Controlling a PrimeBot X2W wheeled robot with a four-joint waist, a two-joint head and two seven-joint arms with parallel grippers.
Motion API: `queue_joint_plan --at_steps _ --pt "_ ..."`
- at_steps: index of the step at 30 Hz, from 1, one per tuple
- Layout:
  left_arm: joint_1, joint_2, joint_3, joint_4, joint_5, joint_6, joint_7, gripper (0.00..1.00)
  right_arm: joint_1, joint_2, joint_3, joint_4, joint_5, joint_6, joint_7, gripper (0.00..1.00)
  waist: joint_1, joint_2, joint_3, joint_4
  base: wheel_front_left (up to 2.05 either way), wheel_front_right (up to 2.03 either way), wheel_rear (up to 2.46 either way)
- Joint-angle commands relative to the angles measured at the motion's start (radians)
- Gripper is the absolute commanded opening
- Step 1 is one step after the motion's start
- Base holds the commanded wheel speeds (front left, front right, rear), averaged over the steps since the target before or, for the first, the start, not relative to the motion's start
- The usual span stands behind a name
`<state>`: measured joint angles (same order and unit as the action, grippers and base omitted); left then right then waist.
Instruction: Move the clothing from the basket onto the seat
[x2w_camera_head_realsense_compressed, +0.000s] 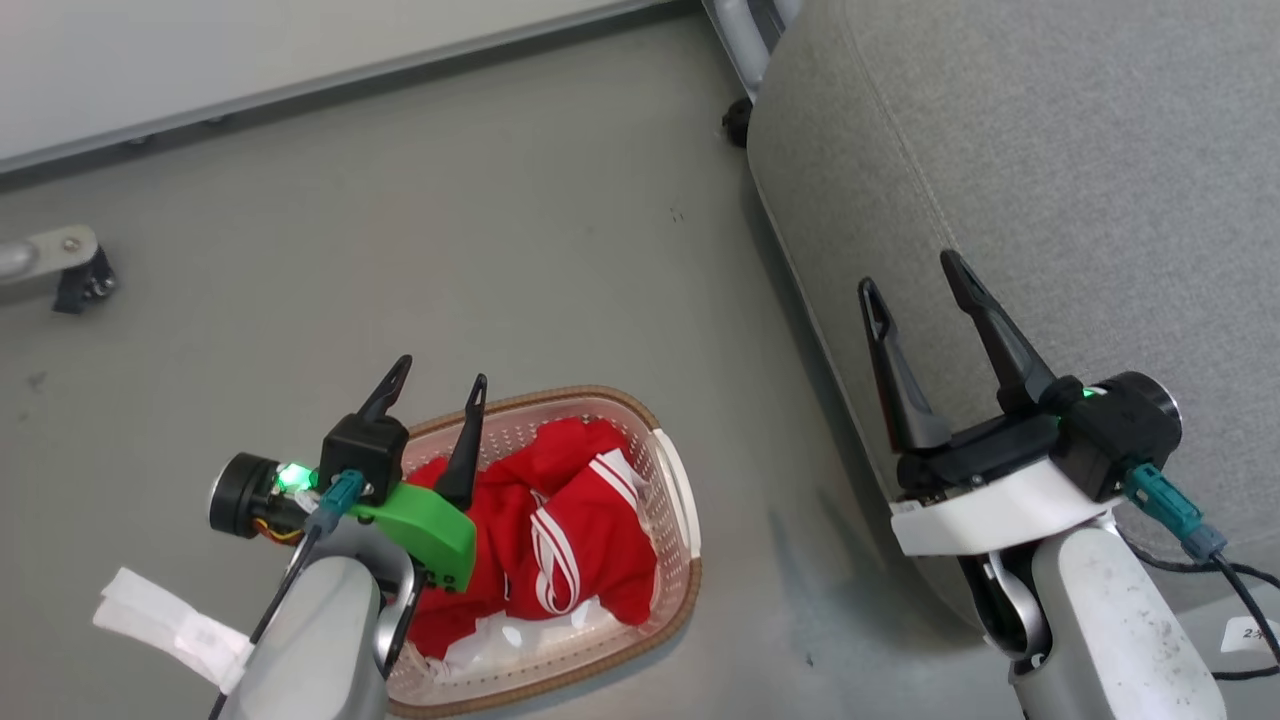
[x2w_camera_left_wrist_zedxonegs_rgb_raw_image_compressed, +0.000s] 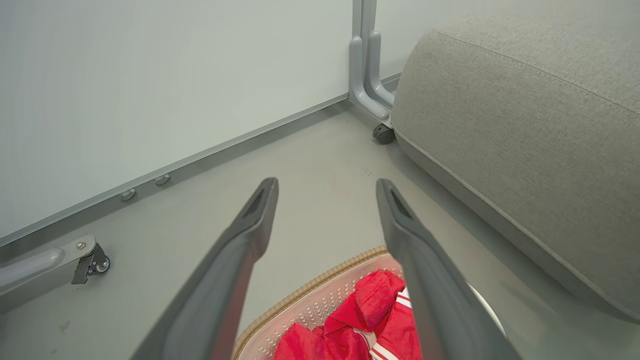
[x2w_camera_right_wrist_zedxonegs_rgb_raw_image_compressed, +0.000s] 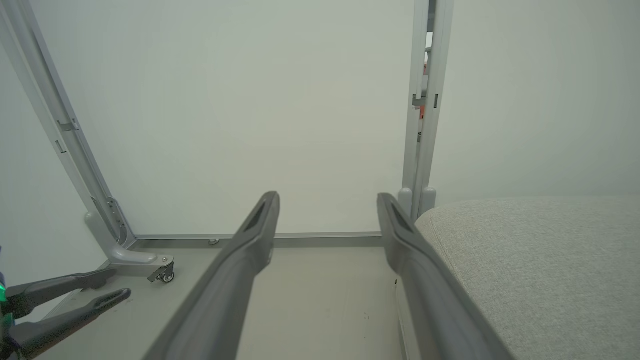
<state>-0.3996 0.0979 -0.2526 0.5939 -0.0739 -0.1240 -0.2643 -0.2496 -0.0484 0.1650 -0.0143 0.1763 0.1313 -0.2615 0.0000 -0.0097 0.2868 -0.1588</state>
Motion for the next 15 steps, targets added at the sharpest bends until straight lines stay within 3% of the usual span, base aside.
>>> queue_joint_plan --at_steps 1,15 --pt "-0.038 0.016 -0.008 0.02 0.007 -0.005 -0.001 1.0 -0.026 -0.001 0.004 -0.016 0.006 -0.001 -0.003 1.0 0.0 0.0097 0.117 -0.076 0.0 0.0 0.0" --pt "-0.258 0.048 -0.163 0.248 -0.01 -0.007 -0.001 1.0 -0.152 -0.001 0.022 -0.104 0.006 -0.001 -0.003 1.0 0.0 0.0097 0.347 -0.113 0.0 0.0 0.0"
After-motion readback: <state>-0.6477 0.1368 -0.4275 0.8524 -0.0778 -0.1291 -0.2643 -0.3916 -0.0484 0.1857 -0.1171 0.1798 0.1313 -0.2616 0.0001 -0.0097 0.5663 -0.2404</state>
